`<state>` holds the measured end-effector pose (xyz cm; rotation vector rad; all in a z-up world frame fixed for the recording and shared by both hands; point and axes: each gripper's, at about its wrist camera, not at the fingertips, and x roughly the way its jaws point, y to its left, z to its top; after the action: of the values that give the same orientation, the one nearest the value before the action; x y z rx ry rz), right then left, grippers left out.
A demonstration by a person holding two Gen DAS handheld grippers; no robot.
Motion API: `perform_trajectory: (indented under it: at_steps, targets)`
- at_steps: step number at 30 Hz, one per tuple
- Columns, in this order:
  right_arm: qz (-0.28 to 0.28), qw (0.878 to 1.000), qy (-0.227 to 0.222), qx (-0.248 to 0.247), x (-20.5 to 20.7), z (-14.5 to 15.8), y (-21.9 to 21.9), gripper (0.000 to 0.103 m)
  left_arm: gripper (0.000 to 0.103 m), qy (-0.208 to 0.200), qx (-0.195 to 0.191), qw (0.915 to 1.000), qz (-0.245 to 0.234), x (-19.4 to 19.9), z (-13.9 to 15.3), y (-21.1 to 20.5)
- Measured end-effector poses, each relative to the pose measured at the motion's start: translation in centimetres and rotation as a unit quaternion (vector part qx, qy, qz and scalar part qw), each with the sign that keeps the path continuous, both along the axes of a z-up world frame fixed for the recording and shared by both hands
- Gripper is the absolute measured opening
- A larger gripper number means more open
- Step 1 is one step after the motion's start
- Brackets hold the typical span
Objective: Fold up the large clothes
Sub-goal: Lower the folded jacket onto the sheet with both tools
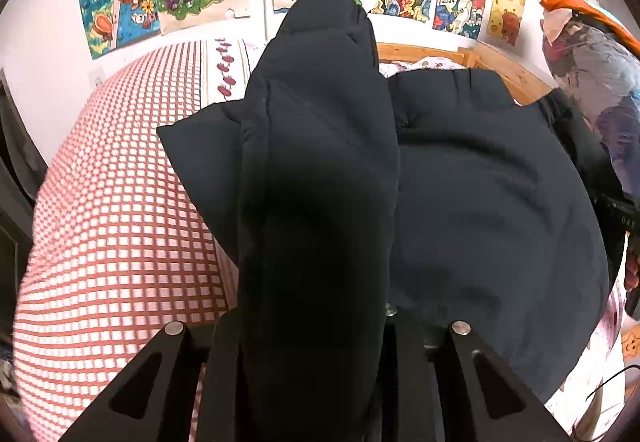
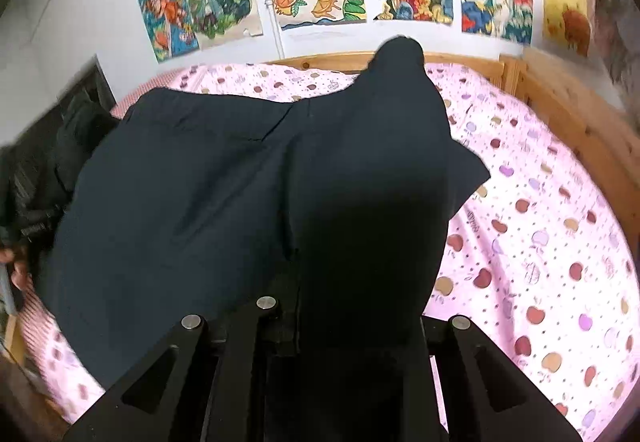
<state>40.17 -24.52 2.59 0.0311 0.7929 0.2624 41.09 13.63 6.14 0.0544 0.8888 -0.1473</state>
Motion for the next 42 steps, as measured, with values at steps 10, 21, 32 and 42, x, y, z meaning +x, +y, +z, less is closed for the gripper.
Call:
perform_trajectory:
  at_steps: [10,21,32,42]
  targets:
    - [0.009,0.995,-0.04,-0.09,0.0,-0.8,1.5,0.026,0.032,-0.016,-0.017,0.9996,0.017,0.4,-2.7,0.7]
    - [-0.024,0.989,-0.066,-0.133,-0.5,-1.1,2.0,0.046,0.069,-0.02,-0.022,0.9979,0.058,-0.2,-4.5,0.6]
    - [-0.071,0.981,-0.095,-0.156,-1.6,-0.3,1.5,0.083,0.086,-0.054,-0.017,0.9927,0.107,-1.8,-3.7,1.4]
    - [-0.081,0.976,-0.136,-0.152,-4.1,3.1,2.0,0.088,0.103,-0.125,-0.048,0.9832,0.124,-5.0,0.0,1.6]
